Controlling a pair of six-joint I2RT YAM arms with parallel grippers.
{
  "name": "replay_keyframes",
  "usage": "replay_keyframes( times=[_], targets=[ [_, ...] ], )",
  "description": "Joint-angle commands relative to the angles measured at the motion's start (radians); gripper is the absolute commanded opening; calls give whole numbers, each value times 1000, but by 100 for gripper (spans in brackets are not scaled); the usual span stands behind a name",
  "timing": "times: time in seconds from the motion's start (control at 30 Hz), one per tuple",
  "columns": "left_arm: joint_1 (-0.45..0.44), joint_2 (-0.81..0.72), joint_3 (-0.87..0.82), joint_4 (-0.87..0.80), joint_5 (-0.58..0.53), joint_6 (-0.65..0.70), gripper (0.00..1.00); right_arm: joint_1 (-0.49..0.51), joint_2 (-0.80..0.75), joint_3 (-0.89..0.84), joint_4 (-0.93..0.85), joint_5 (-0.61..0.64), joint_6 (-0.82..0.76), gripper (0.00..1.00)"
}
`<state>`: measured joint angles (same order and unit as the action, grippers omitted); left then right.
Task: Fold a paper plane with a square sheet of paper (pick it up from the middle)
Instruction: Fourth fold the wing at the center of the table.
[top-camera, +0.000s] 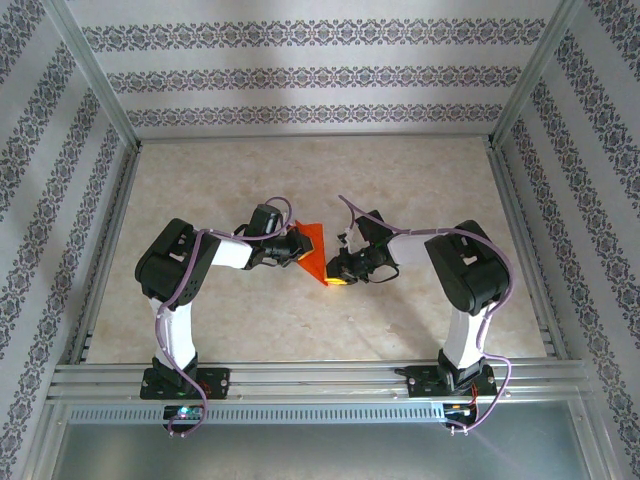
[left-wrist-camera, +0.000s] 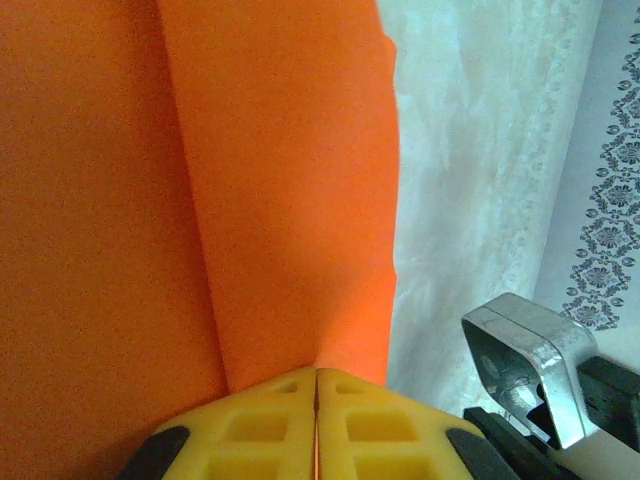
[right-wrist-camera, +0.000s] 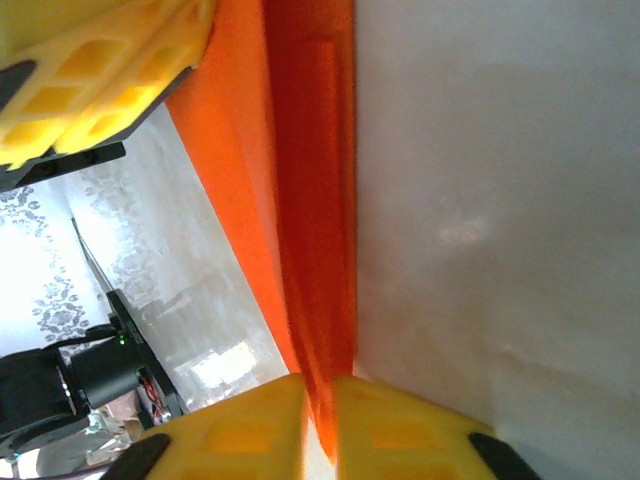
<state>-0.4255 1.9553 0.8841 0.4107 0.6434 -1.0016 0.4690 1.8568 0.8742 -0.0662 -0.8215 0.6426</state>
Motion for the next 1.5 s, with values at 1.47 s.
replay_keyframes(
  times=[1.47],
  targets=[
    [-8,47,11,-128,-56,12,9,60,-6,-21,100,124,102,14]
  ],
)
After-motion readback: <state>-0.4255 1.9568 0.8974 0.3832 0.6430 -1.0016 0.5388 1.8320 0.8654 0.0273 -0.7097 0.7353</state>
